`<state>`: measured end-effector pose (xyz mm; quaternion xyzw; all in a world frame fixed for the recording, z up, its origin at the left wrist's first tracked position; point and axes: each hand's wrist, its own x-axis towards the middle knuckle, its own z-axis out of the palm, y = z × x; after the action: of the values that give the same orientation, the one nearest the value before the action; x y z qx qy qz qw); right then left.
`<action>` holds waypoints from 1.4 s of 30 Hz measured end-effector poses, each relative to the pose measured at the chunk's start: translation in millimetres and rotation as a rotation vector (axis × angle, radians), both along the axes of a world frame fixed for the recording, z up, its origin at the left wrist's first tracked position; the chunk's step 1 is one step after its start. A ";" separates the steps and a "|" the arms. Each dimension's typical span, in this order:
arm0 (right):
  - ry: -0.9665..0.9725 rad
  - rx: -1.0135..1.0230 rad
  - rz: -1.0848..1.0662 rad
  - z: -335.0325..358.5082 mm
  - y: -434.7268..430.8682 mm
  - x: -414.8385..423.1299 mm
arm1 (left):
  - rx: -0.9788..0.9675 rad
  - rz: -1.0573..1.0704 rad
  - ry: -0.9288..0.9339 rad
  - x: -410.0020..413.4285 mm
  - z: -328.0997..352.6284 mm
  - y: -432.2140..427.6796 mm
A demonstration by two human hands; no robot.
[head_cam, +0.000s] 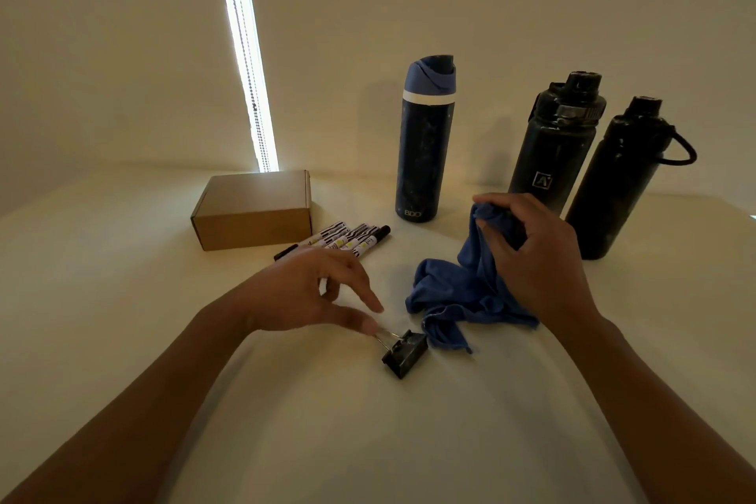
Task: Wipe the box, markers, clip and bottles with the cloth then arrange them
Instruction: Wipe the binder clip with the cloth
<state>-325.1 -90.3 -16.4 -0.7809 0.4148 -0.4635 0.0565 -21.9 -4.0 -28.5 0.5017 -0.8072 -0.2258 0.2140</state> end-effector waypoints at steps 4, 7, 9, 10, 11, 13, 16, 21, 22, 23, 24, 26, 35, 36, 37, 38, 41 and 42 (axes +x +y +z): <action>0.013 0.094 0.044 0.0 5.8 8.6 | 0.065 -0.076 -0.109 -8.1 -6.4 -2.6; 0.004 0.190 0.080 -1.1 9.9 15.3 | 0.072 -0.075 -0.108 -10.0 -8.8 -3.8; -0.032 0.255 0.115 -2.1 12.2 18.4 | 0.069 -0.085 -0.089 -10.7 -8.7 -3.8; -0.061 0.289 0.127 -3.1 12.9 20.0 | 0.064 -0.086 -0.084 -10.6 -8.6 -3.7; -0.094 0.321 0.134 -4.4 13.3 21.5 | 0.059 -0.076 -0.079 -9.7 -8.5 -3.8; -0.158 0.382 0.131 -7.8 13.3 23.7 | 0.026 -0.027 -0.073 -6.2 -7.5 -4.8; -0.223 0.489 0.116 -11.0 14.2 25.5 | -0.107 0.079 -0.019 -1.3 -6.3 -5.9; -0.259 0.577 0.167 -7.3 17.9 26.1 | -0.298 0.294 0.234 -1.2 -5.9 -7.0; -0.255 0.587 0.207 -5.7 19.9 25.9 | -0.314 0.335 0.277 -1.8 -5.3 -7.3; -0.257 0.603 0.252 -3.9 22.6 25.9 | -0.322 0.364 0.314 -3.0 -4.9 -7.5; -0.269 0.622 0.298 -2.6 25.3 26.6 | -0.323 0.384 0.346 -4.8 -4.6 -7.4; -0.306 0.647 0.374 -1.2 31.5 29.2 | -0.309 0.414 0.390 -8.8 -5.2 -7.7; -0.108 0.382 0.288 -18.2 38.3 46.2 | -0.321 0.477 0.433 -18.1 -5.4 -8.5; -0.060 0.349 0.276 -20.3 38.5 46.4 | -0.322 0.494 0.436 -18.3 -4.9 -8.5; -0.018 0.313 0.279 -22.1 39.1 46.1 | -0.320 0.510 0.439 -18.0 -4.7 -8.5; 0.016 0.279 0.285 -23.2 39.3 45.5 | -0.319 0.525 0.444 -17.8 -4.5 -8.6; 0.060 0.242 0.291 -23.6 39.8 45.9 | -0.318 0.541 0.459 -17.2 -3.5 -8.4; 0.052 0.252 0.289 -23.4 40.1 46.4 | -0.303 0.530 0.475 -18.2 -2.9 -7.9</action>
<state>-278.6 -50.2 -39.9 -0.8309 0.3546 -0.3745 0.2089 -40.1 -12.0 -31.4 0.5893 -0.6018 -0.1506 0.5176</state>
